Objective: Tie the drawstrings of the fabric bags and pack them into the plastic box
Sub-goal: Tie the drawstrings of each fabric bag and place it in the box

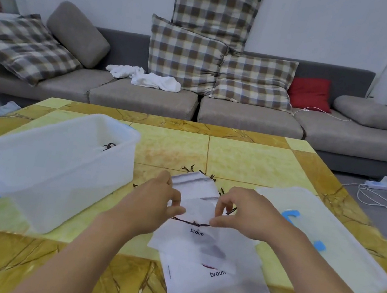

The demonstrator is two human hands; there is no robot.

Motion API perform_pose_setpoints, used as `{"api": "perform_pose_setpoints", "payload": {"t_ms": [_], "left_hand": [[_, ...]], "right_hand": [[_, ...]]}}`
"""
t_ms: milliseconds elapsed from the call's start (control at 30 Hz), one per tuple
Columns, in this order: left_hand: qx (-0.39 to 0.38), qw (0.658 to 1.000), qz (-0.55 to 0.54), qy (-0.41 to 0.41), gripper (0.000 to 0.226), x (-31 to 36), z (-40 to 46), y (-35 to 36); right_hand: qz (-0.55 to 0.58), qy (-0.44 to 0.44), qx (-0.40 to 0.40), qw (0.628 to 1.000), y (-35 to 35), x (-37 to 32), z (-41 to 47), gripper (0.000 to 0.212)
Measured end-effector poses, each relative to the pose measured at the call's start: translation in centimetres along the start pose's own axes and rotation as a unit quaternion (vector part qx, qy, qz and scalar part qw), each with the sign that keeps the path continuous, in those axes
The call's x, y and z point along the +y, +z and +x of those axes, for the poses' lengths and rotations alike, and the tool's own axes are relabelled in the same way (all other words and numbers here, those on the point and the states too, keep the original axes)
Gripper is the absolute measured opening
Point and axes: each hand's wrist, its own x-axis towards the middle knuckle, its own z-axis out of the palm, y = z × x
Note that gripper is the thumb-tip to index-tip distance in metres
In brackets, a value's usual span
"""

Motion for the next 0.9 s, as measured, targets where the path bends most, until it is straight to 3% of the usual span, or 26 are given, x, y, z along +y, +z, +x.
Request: {"api": "perform_pose_setpoints", "payload": {"t_ms": [133, 233, 300, 467, 533, 600, 700, 900], "left_hand": [[-0.006, 1.000, 0.019, -0.011, 0.039, -0.2, 0.0, -0.1], [-0.005, 1.000, 0.011, -0.018, 0.021, -0.4, 0.3, 0.0], [0.001, 0.999, -0.049, -0.007, 0.026, -0.7, 0.4, 0.1], [0.032, 0.974, -0.220, 0.028, 0.040, -0.7, -0.4, 0.1], [0.064, 0.944, -0.323, 0.022, 0.046, 0.1, -0.5, -0.6], [0.062, 0.891, -0.448, 0.031, 0.053, 0.8, -0.6, -1.3], [0.048, 0.839, -0.538, 0.063, 0.048, 1.6, -0.7, -1.2], [0.014, 0.815, -0.579, 0.032, 0.037, 2.1, -0.9, -1.2]], "right_hand": [[-0.012, 0.002, 0.007, 1.000, -0.2, 0.2, -0.2, 0.030], [0.005, -0.009, 0.013, 1.000, -0.2, 0.4, -0.1, 0.016], [0.074, -0.025, 0.017, 0.997, -0.4, 0.7, 0.1, 0.011], [0.211, -0.063, -0.005, 0.975, -0.9, 1.0, -0.2, 0.028], [0.244, -0.063, 0.007, 0.968, -1.0, 0.8, -0.3, 0.035], [0.278, -0.060, 0.015, 0.958, -1.0, 0.4, -0.3, 0.039], [0.304, -0.062, 0.026, 0.950, -0.5, -0.2, 0.0, 0.043], [0.324, -0.022, 0.046, 0.945, -0.5, -1.4, -0.3, 0.044]]}}
